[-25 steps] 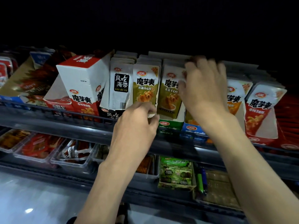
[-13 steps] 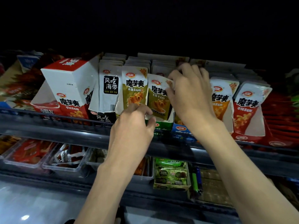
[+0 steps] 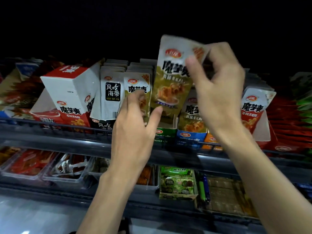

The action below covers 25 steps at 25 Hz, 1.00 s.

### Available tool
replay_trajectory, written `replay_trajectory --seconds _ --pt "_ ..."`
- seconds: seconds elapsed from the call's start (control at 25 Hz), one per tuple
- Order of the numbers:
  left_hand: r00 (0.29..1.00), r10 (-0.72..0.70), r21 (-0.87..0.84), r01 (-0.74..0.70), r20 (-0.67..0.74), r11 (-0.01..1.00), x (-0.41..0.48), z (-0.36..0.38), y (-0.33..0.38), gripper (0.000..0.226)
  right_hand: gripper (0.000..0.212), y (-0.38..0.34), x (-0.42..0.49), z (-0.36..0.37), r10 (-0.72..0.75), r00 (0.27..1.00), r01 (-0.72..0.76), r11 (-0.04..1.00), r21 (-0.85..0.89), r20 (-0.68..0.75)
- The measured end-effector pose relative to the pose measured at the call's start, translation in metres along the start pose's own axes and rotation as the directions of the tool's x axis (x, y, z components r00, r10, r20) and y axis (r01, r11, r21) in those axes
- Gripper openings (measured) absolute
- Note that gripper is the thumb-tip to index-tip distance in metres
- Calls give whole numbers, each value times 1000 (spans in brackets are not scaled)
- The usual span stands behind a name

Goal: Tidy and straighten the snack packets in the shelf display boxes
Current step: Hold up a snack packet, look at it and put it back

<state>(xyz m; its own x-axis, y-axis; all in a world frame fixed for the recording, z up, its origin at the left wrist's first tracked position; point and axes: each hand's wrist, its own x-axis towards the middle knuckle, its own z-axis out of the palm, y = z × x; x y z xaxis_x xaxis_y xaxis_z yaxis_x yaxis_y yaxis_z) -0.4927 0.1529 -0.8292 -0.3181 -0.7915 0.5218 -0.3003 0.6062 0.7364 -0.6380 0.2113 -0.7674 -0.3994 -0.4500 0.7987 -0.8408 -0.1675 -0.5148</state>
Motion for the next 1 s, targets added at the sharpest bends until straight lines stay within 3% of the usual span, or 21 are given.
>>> replay_trajectory --seconds 0.12,0.24,0.36,0.52,1.0 --pt "989 130 -231 -110 71 967 -5 -1 15 20 17 -15 3 -20 91 995 -96 939 330 30" --pt "947 248 -487 -121 205 865 -14 1 28 30 18 -15 0 -32 235 968 -251 854 455 94" --pt "925 291 -659 -63 243 750 -15 3 30 32 21 -10 -4 -41 354 917 -395 741 543 184" --pt "921 316 -725 -58 226 687 -16 9 30 27 20 -9 -9 -50 369 895 -447 726 523 252" --pt "945 277 -743 -59 174 666 -15 5 25 34 24 -18 -12 -50 349 889 -455 731 509 295"
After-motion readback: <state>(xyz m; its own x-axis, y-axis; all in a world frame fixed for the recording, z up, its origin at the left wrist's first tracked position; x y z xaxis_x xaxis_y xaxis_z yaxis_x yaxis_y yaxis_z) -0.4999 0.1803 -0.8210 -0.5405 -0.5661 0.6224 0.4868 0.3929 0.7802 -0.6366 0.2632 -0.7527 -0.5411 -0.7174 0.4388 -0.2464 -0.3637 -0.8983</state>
